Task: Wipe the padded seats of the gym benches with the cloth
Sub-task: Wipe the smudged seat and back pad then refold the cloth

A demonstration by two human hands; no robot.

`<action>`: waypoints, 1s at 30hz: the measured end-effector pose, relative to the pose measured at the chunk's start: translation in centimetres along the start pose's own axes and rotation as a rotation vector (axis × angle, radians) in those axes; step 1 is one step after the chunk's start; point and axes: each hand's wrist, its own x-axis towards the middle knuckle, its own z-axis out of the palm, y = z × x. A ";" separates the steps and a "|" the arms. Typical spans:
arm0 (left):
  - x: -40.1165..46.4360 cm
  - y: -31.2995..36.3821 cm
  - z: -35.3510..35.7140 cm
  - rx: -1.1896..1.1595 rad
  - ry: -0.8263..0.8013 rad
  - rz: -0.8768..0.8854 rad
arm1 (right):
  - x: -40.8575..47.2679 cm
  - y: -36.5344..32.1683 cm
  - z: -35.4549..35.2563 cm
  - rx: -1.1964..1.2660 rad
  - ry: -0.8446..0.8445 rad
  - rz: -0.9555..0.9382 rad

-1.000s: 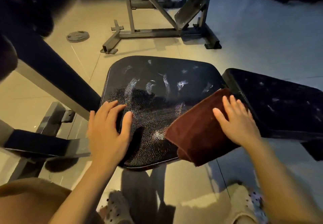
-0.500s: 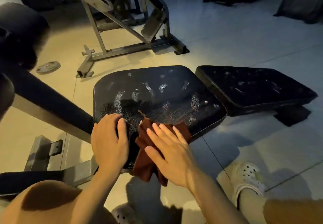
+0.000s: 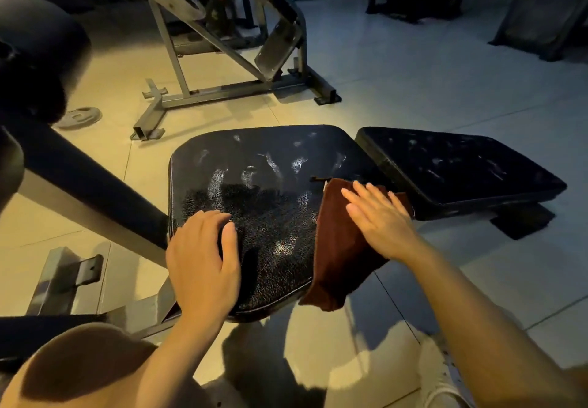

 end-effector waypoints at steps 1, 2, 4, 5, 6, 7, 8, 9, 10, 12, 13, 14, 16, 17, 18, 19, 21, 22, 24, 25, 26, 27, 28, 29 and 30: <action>0.0 0.0 0.0 0.005 0.005 0.007 | 0.6 0.6 -0.2 -0.021 -0.015 -0.028; 0.0 0.0 0.0 0.007 0.013 0.014 | 1.2 1.1 -0.5 -0.045 -0.026 -0.057; 0.3 0.1 0.1 0.004 0.024 0.020 | 2.9 1.6 -1.1 -0.089 -0.040 -0.106; 0.4 0.1 0.2 0.007 0.024 0.017 | 3.8 1.5 -1.3 -0.113 -0.047 -0.122; 0.4 0.1 0.4 0.016 0.022 0.010 | 4.4 1.2 -1.4 -0.138 -0.058 -0.128; 0.5 0.0 0.5 0.032 0.021 -0.004 | 4.8 0.7 -1.3 -0.157 -0.067 -0.125; 0.5 0.1 0.5 0.051 0.018 -0.026 | 4.9 0.1 -1.1 -0.167 -0.074 -0.120; 0.5 0.2 0.5 0.071 0.012 -0.052 | 4.8 -0.7 -0.8 -0.173 -0.083 -0.122; 0.5 0.4 0.6 0.088 0.005 -0.077 | 4.4 -1.8 -0.6 -0.174 -0.096 -0.140; 0.4 0.5 0.5 0.100 0.000 -0.117 | 3.1 -4.7 0.3 -0.161 -0.136 -0.239; 0.3 0.6 0.4 0.092 0.001 -0.128 | 2.2 -6.4 0.8 -0.159 -0.143 -0.304; 0.2 0.8 0.3 0.074 0.004 -0.135 | 1.2 -8.0 1.4 -0.166 -0.134 -0.363; 0.2 0.7 0.0 0.049 0.004 -0.135 | -0.8 -11.2 2.5 -0.185 -0.097 -0.462; 0.1 0.5 0.0 0.044 -0.004 -0.119 | -1.8 -12.5 3.0 -0.185 -0.091 -0.498; 0.1 0.3 -0.1 0.031 -0.015 -0.097 | -2.6 -13.4 3.5 -0.176 -0.079 -0.519; 0.3 0.3 -0.2 -0.007 -0.030 -0.085 | -3.2 -14.0 4.0 -0.156 -0.043 -0.526; 1.4 0.5 -0.7 -0.123 -0.083 -0.085 | -4.0 -14.3 4.6 -0.098 0.093 -0.512; 2.1 0.6 -1.0 -0.165 -0.129 -0.061 | -4.0 -14.1 4.8 -0.064 0.171 -0.495; 3.4 0.2 -1.7 -0.133 -0.248 0.065 | -4.2 -13.4 5.6 0.022 0.333 -0.434; 3.8 -0.2 -2.0 -0.082 -0.289 0.133 | -4.5 -13.2 5.9 0.057 0.383 -0.394; 4.1 -0.8 -2.2 -0.042 -0.310 0.171 | -4.9 -13.3 6.1 0.072 0.420 -0.350; 4.4 -1.4 -2.3 -0.024 -0.319 0.174 | -5.2 -13.6 6.4 0.071 0.444 -0.307; 4.4 -2.0 -2.3 -0.027 -0.320 0.161 | -5.5 -13.9 6.8 0.059 0.451 -0.261; 4.3 -2.7 -2.3 -0.031 -0.316 0.153 | -5.7 -14.4 7.1 0.043 0.435 -0.207; 4.1 -3.2 -2.2 -0.031 -0.311 0.153 | -5.8 -14.8 7.3 0.026 0.412 -0.147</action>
